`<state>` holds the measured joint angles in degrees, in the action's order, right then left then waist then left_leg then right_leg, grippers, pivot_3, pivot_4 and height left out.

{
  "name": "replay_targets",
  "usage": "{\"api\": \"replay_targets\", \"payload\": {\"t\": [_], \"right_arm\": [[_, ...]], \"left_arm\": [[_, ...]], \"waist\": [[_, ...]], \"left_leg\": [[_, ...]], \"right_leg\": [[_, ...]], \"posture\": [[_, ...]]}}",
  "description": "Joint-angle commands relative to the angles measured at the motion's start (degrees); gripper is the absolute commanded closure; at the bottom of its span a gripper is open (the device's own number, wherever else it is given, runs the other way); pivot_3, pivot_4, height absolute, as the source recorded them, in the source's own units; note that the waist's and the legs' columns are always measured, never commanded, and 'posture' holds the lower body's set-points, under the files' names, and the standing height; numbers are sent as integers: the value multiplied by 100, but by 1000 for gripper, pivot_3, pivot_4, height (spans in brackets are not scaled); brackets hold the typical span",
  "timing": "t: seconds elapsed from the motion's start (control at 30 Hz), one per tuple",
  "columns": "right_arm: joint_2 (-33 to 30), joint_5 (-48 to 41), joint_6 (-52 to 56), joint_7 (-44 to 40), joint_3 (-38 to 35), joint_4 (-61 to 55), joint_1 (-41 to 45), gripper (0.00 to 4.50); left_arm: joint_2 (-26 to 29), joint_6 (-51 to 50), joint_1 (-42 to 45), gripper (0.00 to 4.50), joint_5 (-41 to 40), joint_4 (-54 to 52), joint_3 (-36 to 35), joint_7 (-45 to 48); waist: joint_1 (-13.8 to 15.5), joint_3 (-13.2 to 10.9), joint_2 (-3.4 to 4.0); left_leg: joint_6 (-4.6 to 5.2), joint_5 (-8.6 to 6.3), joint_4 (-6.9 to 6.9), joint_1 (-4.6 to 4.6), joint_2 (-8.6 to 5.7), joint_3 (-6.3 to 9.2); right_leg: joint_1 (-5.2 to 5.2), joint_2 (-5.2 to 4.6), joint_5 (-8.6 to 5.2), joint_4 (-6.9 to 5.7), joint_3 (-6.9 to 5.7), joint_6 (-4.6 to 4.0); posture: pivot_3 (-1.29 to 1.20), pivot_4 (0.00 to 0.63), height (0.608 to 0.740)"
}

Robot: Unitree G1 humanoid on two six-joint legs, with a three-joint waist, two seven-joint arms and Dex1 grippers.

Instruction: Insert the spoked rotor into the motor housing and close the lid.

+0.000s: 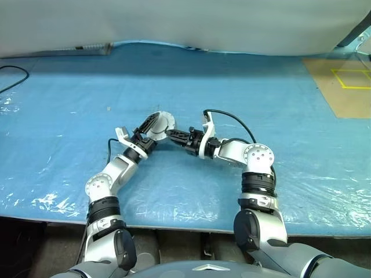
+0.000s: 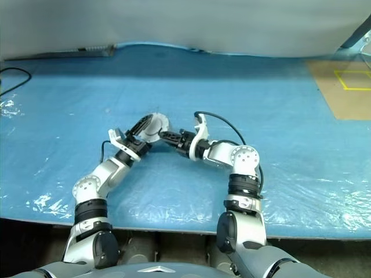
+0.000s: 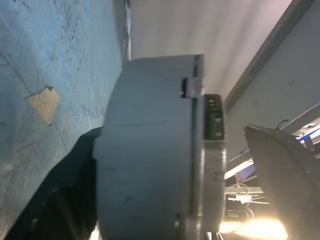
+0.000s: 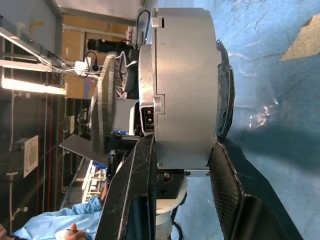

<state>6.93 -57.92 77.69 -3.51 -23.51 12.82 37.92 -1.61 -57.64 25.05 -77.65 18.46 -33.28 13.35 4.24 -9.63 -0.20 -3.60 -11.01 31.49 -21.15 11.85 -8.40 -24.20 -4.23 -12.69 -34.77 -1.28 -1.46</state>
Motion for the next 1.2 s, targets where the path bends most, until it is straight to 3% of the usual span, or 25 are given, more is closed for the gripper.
{"api": "replay_targets", "payload": {"t": [0.03,0.13,0.27,0.5,0.6,0.73,0.8,0.97,1.2], "right_arm": [[377,-380,19,-63,72,-327,33,3374],[236,-176,-147,-133,338,-460,-34,3374],[136,-91,-368,-277,500,-491,-104,3374],[-61,-61,-506,-315,501,-634,-293,893],[-656,838,-1174,-803,1396,-995,-547,13],[-1864,2815,-3336,-1924,3397,-1588,-1045,0],[-2152,3493,-4230,-2169,3894,-1641,-1180,0],[-2088,4396,-5516,-2063,4095,-1337,-1351,0],[-1946,5044,-5966,-2044,4230,-1112,-1495,0]], "left_arm": [[-44,-145,-15,1226,-346,-119,42,-57],[24,-41,24,2050,-301,51,46,-63],[172,125,130,2082,-186,261,64,103],[601,773,599,2083,339,923,-45,382],[922,1197,1025,2083,781,1634,-58,486],[1410,1988,1921,2083,1596,3030,39,702],[1590,2380,2411,2083,1953,3767,48,740],[1717,3355,3361,2083,2664,5040,0,618],[1584,4026,3968,2083,3350,5686,-29,244]], "waist": [[0,0,0],[6,0,0],[6,0,0],[4,0,0],[13,0,0],[55,0,-2],[54,-2,-5],[87,-14,-26],[117,-23,-42]], "left_leg": [[0,0,2,0,0,0],[0,0,7,-3,0,1],[0,0,17,-2,1,2],[0,0,42,-1,2,5],[0,0,56,1,4,8],[0,0,72,-2,1,15],[0,0,76,-5,1,18],[1,0,79,-19,-5,30],[1,0,88,-34,-6,51]], "right_leg": [[0,0,0,0,0,0],[0,0,1,-2,0,1],[2,0,2,-5,0,4],[10,-1,7,-8,3,10],[14,-1,12,-11,3,12],[26,-4,20,-7,0,22],[26,-3,23,-6,1,26],[22,-4,25,-6,-2,29],[22,-3,26,-7,-16,26]], "posture": [[0,150,740],[0,150,740],[0,150,740],[0,150,740],[0,150,740],[0,150,740],[0,150,740],[0,150,740],[0,150,740]]}}
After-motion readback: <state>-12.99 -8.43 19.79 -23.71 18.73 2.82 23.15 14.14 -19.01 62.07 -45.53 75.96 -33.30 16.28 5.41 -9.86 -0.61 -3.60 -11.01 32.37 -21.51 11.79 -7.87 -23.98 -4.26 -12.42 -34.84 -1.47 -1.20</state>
